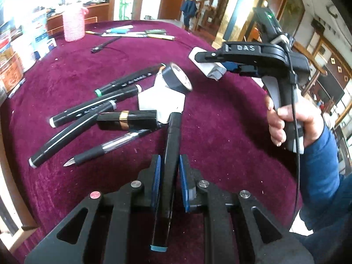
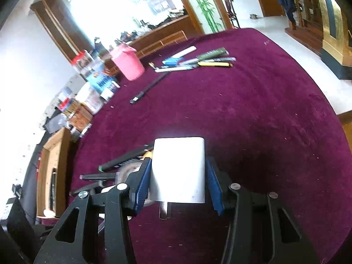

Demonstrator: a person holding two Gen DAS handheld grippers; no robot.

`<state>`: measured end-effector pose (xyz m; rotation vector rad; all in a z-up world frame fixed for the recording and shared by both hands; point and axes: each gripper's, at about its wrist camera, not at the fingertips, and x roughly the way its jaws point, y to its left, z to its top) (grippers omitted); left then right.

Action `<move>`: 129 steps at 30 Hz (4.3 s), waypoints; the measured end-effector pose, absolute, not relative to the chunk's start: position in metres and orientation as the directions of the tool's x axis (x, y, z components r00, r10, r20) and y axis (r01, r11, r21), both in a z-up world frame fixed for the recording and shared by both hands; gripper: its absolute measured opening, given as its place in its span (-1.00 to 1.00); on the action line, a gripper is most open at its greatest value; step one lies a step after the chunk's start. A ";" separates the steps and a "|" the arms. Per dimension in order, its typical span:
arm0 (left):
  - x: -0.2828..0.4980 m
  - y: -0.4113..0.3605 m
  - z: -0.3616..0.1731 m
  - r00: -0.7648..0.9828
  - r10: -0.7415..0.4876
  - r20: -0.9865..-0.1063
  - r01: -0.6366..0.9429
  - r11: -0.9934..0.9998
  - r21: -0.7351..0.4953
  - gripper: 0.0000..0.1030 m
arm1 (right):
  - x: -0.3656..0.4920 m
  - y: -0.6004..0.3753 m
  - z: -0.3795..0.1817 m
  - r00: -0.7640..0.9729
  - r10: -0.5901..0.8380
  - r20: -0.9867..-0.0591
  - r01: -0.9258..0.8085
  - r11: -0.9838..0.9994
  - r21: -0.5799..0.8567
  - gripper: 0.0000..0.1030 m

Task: Organize rigid objects
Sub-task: 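Grasp the teal-ended black marker with the left tool while the right holds the charger, then lift the teal-ended marker with the left tool while the right holds the charger, then carry the teal-ended marker and the white charger over the cardboard tray with both tools, then lower both tools into the tray and open them to release marker and charger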

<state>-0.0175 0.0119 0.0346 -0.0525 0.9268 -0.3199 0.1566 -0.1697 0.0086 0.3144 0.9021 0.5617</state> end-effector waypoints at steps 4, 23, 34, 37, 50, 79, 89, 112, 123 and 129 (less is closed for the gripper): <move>-0.019 0.016 0.032 0.560 -0.289 -0.776 0.229 0.955 -0.191 -0.72 | 0.153 -0.165 0.012 0.485 0.604 -0.633 -0.347 0.797 0.494 -0.16; -0.022 0.004 0.024 0.521 -0.218 -0.825 0.247 0.964 -0.099 -0.53 | 0.148 -0.159 0.016 0.464 0.646 -0.606 -0.379 0.763 0.524 -0.16; -0.024 0.013 0.028 0.579 -0.252 -0.775 0.214 0.965 -0.154 -0.74 | 0.143 -0.155 0.020 0.455 0.668 -0.589 -0.406 0.744 0.530 -0.16; -0.028 0.021 0.037 0.605 -0.281 -0.745 0.205 0.959 -0.195 -0.76 | 0.141 -0.152 0.021 0.450 0.682 -0.576 -0.421 0.731 0.537 -0.16; -0.042 0.013 0.033 0.547 -0.268 -0.793 0.247 0.957 -0.153 -0.65 | 0.130 -0.137 0.030 0.452 0.705 -0.546 -0.454 0.709 0.540 -0.16; -0.048 0.065 0.052 0.664 -0.256 -0.703 0.102 0.962 -0.254 -0.76 | 0.101 -0.093 0.035 0.308 0.783 -0.541 -0.549 0.611 0.570 -0.15; -0.073 0.110 0.074 0.739 -0.206 -0.642 0.029 0.961 -0.275 -0.76 | 0.071 -0.031 0.058 0.222 0.815 -0.535 -0.631 0.538 0.558 -0.15; -0.131 0.274 0.063 0.786 0.096 -0.610 -0.351 0.882 -0.314 -0.76 | 0.013 0.177 0.039 -0.050 0.794 -0.606 -0.734 0.382 0.561 -0.14; -0.137 0.288 0.048 0.754 0.155 -0.639 -0.418 0.863 -0.283 -0.76 | 0.001 0.205 0.019 -0.063 0.749 -0.660 -0.767 0.386 0.512 -0.14; -0.137 0.287 0.046 0.746 0.171 -0.643 -0.424 0.867 -0.261 -0.75 | -0.004 0.207 0.014 -0.037 0.730 -0.683 -0.789 0.398 0.468 -0.16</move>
